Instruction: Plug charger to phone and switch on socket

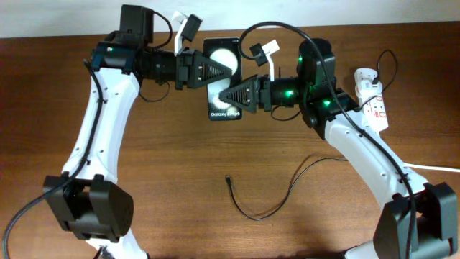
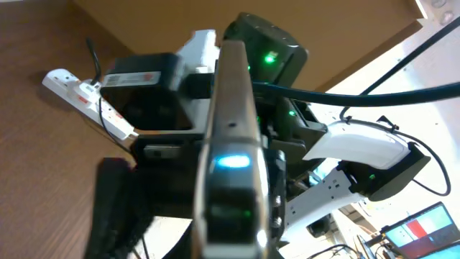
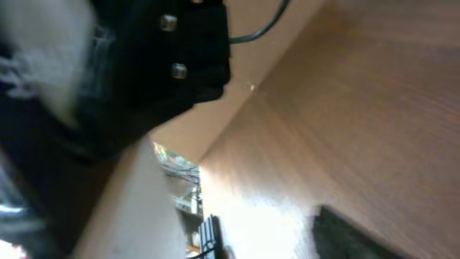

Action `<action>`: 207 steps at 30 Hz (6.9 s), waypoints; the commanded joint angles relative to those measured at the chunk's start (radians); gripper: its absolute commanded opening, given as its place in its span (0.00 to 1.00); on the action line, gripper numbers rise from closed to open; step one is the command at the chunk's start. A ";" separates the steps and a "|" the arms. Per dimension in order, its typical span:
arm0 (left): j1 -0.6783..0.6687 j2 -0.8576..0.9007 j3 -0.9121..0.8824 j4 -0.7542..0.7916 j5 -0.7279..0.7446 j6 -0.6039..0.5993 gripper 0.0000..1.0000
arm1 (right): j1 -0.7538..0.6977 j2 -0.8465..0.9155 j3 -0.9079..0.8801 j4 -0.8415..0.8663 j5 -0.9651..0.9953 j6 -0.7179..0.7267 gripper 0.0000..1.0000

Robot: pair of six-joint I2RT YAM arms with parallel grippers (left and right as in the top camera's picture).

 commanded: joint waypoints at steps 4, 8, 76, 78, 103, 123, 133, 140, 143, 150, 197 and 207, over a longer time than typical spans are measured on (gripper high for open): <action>-0.014 -0.066 0.021 -0.048 -0.782 -0.151 0.00 | -0.164 0.016 -0.011 -0.043 -0.134 -0.059 0.99; -0.126 -0.066 -0.108 -0.124 -1.201 -0.380 0.00 | -0.183 0.017 -0.013 -0.644 0.385 -0.397 0.99; 0.055 -0.086 -0.606 0.327 -0.647 -0.222 0.00 | -0.046 0.033 -0.084 -0.882 0.948 -0.262 0.99; 0.055 -0.086 -0.606 0.340 -0.648 -0.214 0.00 | -0.046 0.033 -0.084 -0.882 0.948 -0.262 0.99; 0.055 -0.086 -0.606 0.342 -0.647 -0.195 0.00 | -0.046 0.033 -0.084 -0.882 0.948 -0.262 0.99; 0.055 -0.086 -0.606 0.357 -0.621 -0.196 0.00 | -0.046 0.033 -0.084 -0.882 0.948 -0.262 0.99; 0.055 -0.086 -0.606 0.354 -0.621 -0.196 0.00 | -0.046 0.033 -0.084 -0.882 0.948 -0.262 0.99; 0.055 -0.086 -0.606 0.354 -0.621 -0.196 0.00 | -0.046 0.033 -0.084 -0.882 0.948 -0.262 0.99; 0.055 -0.086 -0.606 0.354 -0.621 -0.196 0.00 | -0.046 0.033 -0.084 -0.882 0.948 -0.262 0.99; 0.055 -0.086 -0.606 0.354 -0.621 -0.196 0.00 | -0.046 0.033 -0.084 -0.882 0.948 -0.262 0.99; 0.055 -0.086 -0.606 0.356 -0.621 -0.200 0.00 | -0.046 0.033 -0.084 -0.882 0.948 -0.262 0.99; 0.055 -0.086 -0.606 0.354 -0.621 -0.200 0.00 | -0.046 0.033 -0.084 -0.882 0.948 -0.262 0.99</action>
